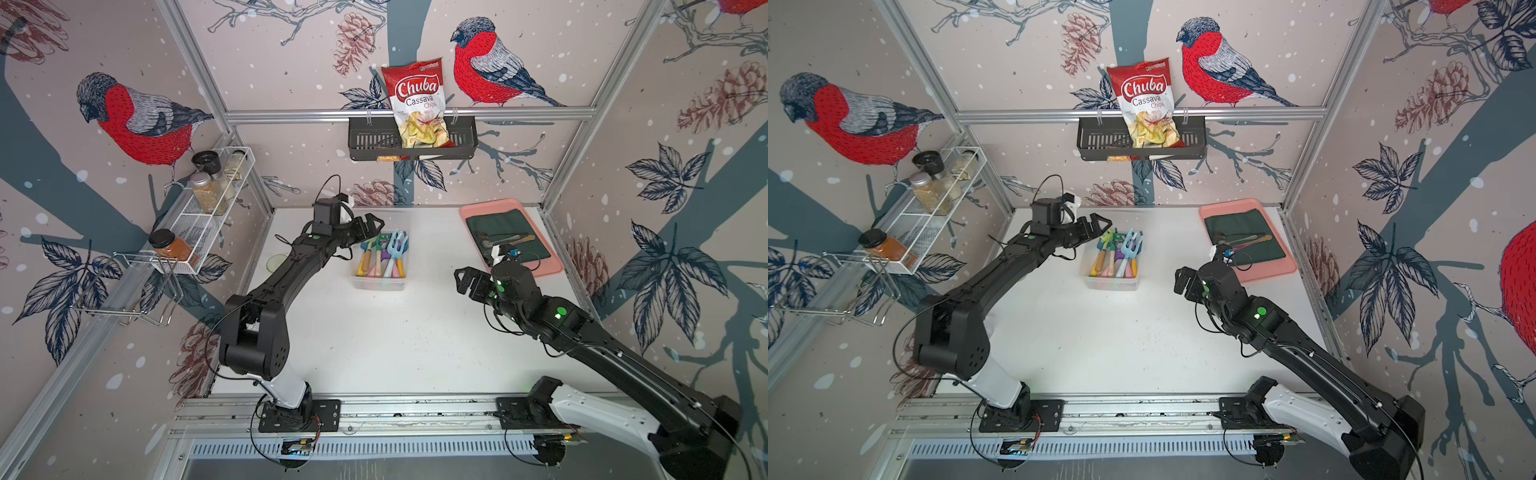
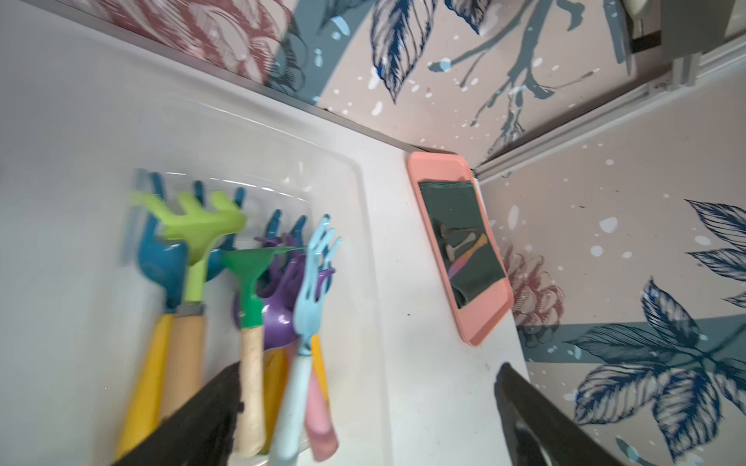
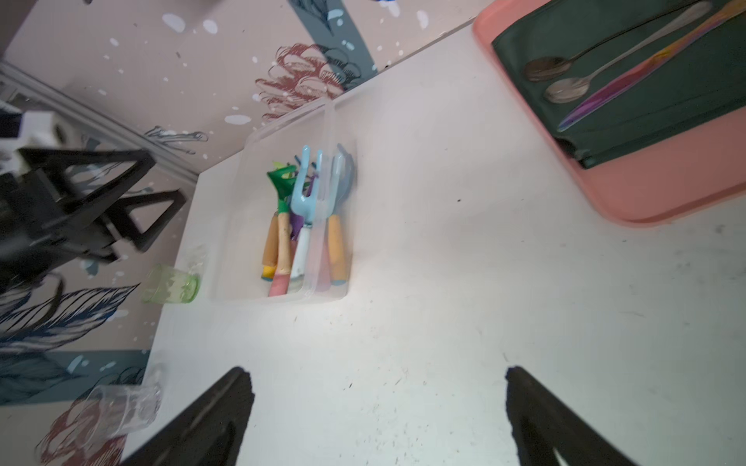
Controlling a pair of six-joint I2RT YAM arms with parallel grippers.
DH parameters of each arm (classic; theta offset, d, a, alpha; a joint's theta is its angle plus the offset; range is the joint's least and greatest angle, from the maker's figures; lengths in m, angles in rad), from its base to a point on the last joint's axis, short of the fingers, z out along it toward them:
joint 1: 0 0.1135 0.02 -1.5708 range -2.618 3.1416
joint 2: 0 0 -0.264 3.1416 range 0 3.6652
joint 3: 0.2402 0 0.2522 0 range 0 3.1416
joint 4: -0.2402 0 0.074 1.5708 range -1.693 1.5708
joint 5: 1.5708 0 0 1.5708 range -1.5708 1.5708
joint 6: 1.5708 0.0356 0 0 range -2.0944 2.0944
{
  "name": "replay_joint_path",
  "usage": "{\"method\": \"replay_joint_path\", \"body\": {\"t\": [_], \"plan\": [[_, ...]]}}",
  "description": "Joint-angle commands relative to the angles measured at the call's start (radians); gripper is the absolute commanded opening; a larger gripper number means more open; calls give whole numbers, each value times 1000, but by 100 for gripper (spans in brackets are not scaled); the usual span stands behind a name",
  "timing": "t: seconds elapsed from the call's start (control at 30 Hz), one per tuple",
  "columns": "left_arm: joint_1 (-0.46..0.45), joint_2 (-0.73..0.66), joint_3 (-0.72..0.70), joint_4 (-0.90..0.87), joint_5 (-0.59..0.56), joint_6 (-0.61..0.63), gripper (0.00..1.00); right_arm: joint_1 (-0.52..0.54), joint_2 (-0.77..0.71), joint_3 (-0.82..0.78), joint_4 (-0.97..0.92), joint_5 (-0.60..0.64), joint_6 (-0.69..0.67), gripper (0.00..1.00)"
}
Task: Put the rake into the storage box
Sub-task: Place the rake in the storage box, then reset both arms
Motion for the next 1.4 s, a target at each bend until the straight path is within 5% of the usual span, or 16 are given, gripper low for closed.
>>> {"method": "replay_joint_path", "body": {"t": [0.0, 0.13, 0.37, 0.63, 1.03, 1.2, 1.3, 1.33, 1.37], "plan": [[56, -101, -117, 69, -168, 61, 97, -85, -16, -37, 10, 102, -41, 100], [106, -277, -323, 182, -354, 138, 96, -169, -101, -155, 140, 264, -120, 100], [107, -487, -686, 520, -674, 269, 96, -251, -243, -493, 661, 546, -476, 100], [109, -432, -859, 783, -792, 272, 96, -597, -111, -647, 987, 357, -467, 100], [110, -355, -941, 1023, -810, 462, 96, -609, 367, -687, 1577, 394, -590, 100], [107, -237, -1015, 1251, -801, 503, 96, -617, 488, -715, 1786, 292, -667, 100], [99, -31, -1059, 1538, -763, 544, 99, -596, 500, -707, 1770, 220, -715, 100], [85, 0, -1046, 1566, -797, 565, 98, -600, 499, -710, 1778, 208, -710, 100], [81, -52, -1017, 1409, -814, 538, 98, -617, 503, -728, 1809, 172, -704, 100]]}}
